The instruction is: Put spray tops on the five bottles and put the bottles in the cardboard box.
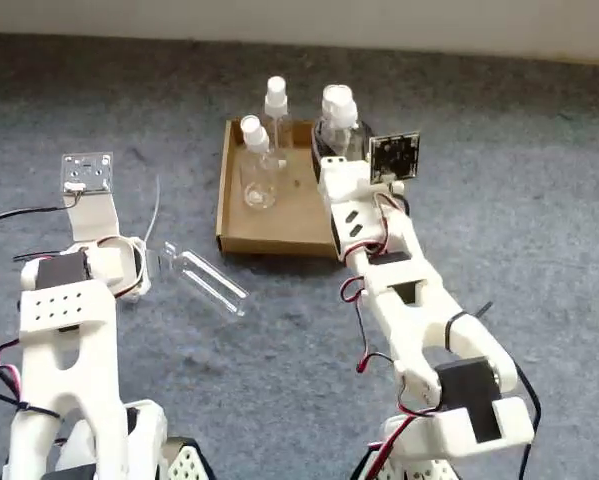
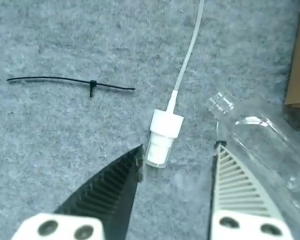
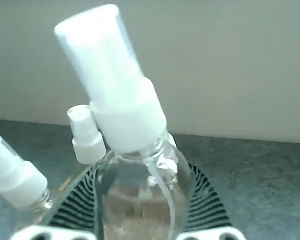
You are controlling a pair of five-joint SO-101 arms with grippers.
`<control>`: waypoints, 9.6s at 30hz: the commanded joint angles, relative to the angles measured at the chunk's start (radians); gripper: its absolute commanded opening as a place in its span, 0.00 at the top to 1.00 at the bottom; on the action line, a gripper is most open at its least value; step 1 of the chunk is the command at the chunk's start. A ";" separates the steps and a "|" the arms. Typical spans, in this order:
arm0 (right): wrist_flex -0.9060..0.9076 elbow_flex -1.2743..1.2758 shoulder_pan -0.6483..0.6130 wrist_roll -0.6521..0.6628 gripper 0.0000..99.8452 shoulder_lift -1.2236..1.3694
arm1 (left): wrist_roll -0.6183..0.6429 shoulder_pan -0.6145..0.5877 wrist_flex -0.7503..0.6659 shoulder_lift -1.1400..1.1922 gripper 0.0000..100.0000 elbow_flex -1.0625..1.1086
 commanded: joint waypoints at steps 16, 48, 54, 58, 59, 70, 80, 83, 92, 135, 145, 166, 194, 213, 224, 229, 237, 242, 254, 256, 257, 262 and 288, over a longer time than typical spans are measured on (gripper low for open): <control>-0.113 0.085 -0.005 -0.031 1.00 0.012 | 0.003 -0.004 -0.011 -0.001 0.79 -0.002; -0.206 0.076 -0.022 -0.035 1.00 0.134 | -0.002 -0.004 -0.141 -0.001 0.79 0.097; -0.211 0.071 -0.025 -0.031 1.00 0.240 | -0.002 -0.004 -0.140 -0.001 0.79 0.097; -0.213 -0.005 -0.019 -0.031 1.00 0.295 | -0.002 -0.005 -0.140 -0.001 0.79 0.097; -0.213 -0.013 -0.019 -0.031 1.00 0.298 | -0.002 -0.005 -0.140 -0.001 0.79 0.097; -0.211 -0.021 -0.019 -0.031 0.99 0.302 | -0.002 -0.005 -0.141 -0.001 0.79 0.097; -0.206 -0.021 -0.022 -0.029 0.86 0.300 | -0.002 -0.005 -0.140 -0.001 0.79 0.099; -0.206 -0.021 -0.024 -0.029 0.82 0.300 | -0.002 -0.005 -0.146 -0.001 0.79 0.110; -0.206 -0.028 -0.022 -0.029 0.81 0.298 | -0.003 -0.004 -0.146 -0.001 0.79 0.111; 0.214 -0.143 -0.024 -0.032 0.73 -0.153 | -0.003 -0.004 -0.146 0.007 0.79 0.114; 0.513 -0.344 -0.025 -0.034 0.73 -0.315 | -0.003 -0.004 -0.146 0.007 0.79 0.114; 1.049 -0.030 -0.453 0.118 0.73 -0.736 | -0.031 -0.280 -0.052 0.022 0.79 -0.177; 1.142 -0.599 -0.743 0.138 0.73 0.176 | -0.259 -0.677 0.362 1.043 0.79 -1.555; 1.213 -0.700 -0.657 0.140 0.73 0.203 | -0.259 -0.664 0.365 1.049 0.79 -1.550; 1.213 -0.699 -0.634 0.140 0.73 0.354 | -0.259 -0.667 0.368 1.049 0.79 -1.550; 1.216 -0.696 -0.638 0.132 0.85 0.351 | -0.258 -0.657 0.368 1.049 0.79 -1.550; 1.260 -0.645 -0.644 0.138 1.00 0.265 | -0.259 -0.621 0.477 1.041 0.79 -1.554; 1.399 -0.524 -0.664 0.138 1.00 0.012 | -0.259 -0.570 0.583 1.038 0.79 -1.566; 1.623 -0.025 -0.314 0.385 1.00 -0.746 | -0.324 -0.325 0.766 0.854 0.79 -1.342; 1.623 0.062 -0.225 0.410 1.00 -0.846 | -0.330 -0.234 0.766 0.765 0.79 -1.208; 1.621 0.101 -0.193 0.425 1.00 -0.891 | -0.331 -0.183 0.763 0.725 0.79 -1.133; 1.593 0.274 -0.102 0.468 1.00 -1.003 | -0.324 0.038 0.588 0.573 0.79 -0.780; 1.461 0.452 -0.042 0.399 1.00 -1.012 | -0.330 0.010 0.023 0.564 0.84 -0.306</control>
